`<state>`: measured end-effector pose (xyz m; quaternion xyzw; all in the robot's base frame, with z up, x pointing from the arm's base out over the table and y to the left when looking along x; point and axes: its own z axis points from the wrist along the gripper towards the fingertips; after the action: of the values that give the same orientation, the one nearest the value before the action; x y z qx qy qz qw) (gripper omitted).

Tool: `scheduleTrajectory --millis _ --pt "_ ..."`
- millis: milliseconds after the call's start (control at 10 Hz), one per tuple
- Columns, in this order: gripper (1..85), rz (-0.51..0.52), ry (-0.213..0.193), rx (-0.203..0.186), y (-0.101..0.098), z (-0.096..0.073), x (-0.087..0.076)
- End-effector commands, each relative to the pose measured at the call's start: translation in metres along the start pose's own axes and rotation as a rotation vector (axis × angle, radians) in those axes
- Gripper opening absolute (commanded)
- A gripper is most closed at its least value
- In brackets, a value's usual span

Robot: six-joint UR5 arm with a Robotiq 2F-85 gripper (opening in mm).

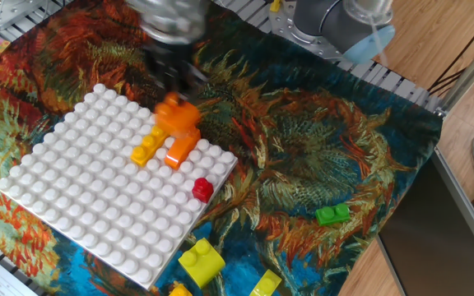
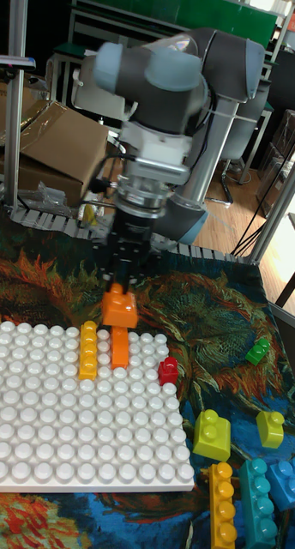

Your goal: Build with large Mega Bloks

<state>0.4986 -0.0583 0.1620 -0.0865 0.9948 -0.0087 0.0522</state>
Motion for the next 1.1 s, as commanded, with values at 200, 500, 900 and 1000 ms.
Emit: scheduleTrajectory --millis 200,500,900,1000 --pt "1.3 0.096 -0.003 -0.001 -0.030 -0.002 0.002" --pt "1.3 -0.024 -0.011 -0.012 -0.054 0.009 -0.017" --pt "1.3 -0.081 -0.017 -0.032 -0.090 0.025 -0.033" --pt "1.3 -0.075 -0.019 -0.042 -0.092 0.022 -0.030"
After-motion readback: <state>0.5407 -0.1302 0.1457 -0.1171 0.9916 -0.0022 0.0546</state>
